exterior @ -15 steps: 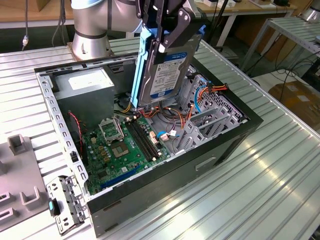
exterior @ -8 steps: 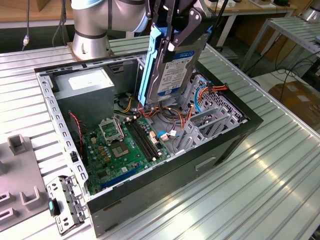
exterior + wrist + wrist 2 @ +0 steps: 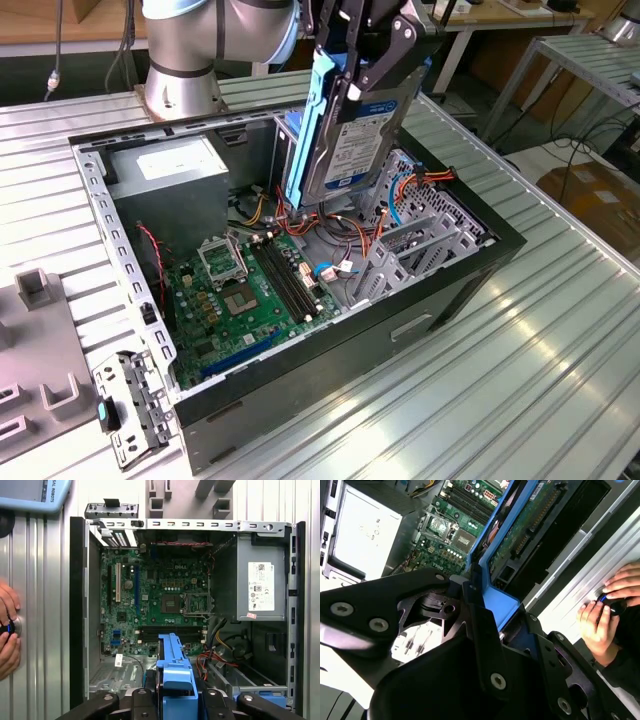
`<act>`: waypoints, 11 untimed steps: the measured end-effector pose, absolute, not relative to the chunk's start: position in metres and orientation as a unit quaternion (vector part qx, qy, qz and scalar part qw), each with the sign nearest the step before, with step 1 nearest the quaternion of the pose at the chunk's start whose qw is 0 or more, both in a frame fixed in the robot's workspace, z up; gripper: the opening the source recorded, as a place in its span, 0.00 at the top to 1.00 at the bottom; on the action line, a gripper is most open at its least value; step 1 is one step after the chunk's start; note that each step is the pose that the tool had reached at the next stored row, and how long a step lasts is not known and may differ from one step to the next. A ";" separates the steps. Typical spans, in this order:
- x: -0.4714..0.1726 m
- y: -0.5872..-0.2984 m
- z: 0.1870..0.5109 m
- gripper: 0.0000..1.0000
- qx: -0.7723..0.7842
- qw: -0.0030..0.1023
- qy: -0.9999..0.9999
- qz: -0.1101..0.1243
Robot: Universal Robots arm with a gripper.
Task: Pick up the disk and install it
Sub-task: 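Insert the disk into the insertion slot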
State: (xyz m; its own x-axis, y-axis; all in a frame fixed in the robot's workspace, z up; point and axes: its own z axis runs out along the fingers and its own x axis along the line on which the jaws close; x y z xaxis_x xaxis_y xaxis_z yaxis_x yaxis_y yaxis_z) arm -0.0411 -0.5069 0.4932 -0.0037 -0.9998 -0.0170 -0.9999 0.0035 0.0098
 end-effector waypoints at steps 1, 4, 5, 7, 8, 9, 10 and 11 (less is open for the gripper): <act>-0.041 -0.507 0.493 0.63 -0.706 0.003 0.708 0.009; -0.041 -0.510 0.493 0.63 -0.706 0.003 0.708 0.009; -0.040 -0.513 0.493 0.63 -0.706 0.003 0.708 0.009; -0.040 -0.518 0.492 0.63 -0.706 0.003 0.708 0.009; -0.040 -0.520 0.491 0.63 -0.706 0.003 0.708 0.009; -0.039 -0.524 0.490 0.63 -0.706 0.003 0.708 0.010; -0.037 -0.527 0.490 0.63 -0.706 0.003 0.708 0.009; -0.035 -0.529 0.489 0.63 -0.706 0.003 0.708 0.009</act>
State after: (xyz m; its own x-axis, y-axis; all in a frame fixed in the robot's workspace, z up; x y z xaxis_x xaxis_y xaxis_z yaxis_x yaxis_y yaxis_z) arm -0.0351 -0.5291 0.4890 -0.0037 -0.9999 -0.0169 -0.9999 0.0035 0.0099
